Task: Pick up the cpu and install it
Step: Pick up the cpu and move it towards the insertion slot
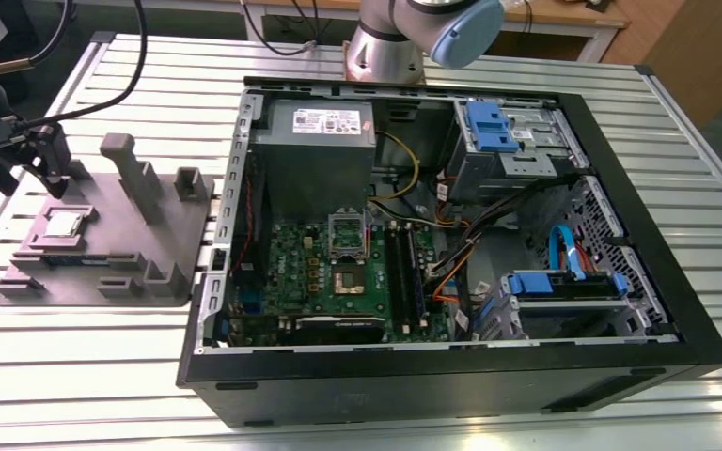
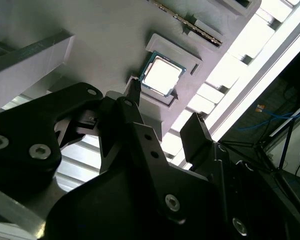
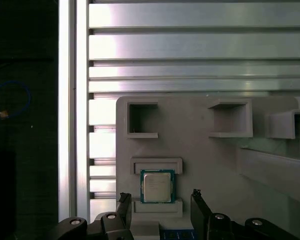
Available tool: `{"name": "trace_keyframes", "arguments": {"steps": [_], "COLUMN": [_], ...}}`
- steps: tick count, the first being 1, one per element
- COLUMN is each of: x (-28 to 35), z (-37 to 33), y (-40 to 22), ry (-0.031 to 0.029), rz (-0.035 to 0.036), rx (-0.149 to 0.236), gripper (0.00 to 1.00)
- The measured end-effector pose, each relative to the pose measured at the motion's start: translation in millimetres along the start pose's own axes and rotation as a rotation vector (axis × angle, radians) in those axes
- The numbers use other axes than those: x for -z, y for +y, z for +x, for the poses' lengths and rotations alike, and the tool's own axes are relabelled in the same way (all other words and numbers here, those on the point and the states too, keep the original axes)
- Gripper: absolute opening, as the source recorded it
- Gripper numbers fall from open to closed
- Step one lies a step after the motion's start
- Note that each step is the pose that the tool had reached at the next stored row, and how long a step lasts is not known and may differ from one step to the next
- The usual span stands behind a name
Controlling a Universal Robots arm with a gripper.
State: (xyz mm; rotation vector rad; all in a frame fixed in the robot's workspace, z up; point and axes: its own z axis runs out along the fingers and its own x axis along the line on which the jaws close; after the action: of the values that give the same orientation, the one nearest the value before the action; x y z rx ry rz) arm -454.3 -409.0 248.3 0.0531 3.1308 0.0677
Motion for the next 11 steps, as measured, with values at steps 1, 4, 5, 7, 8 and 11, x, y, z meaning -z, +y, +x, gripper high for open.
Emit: {"name": "trace_keyframes", "arguments": {"steps": [1,4,5,7,8,11], "x": [-0.6,-3.7,-5.2,-7.6,-8.7,-11.3], "z": [0.0,0.1,0.2,0.2,0.2,0.2], "y": [0.0,-0.2,-0.2,-0.3,-0.4,-2.8], "ry": [-0.0002,0.0002,0.0001,0.0001,0.0001,0.0002], "rz": [-0.0001,0.0002,0.0002,0.0002,0.0002,0.0002], "rx": [0.0,-0.002,-0.003,-0.003,-0.003,-0.003], "gripper": [0.59,0.59,0.59,0.59,0.59,0.59]}}
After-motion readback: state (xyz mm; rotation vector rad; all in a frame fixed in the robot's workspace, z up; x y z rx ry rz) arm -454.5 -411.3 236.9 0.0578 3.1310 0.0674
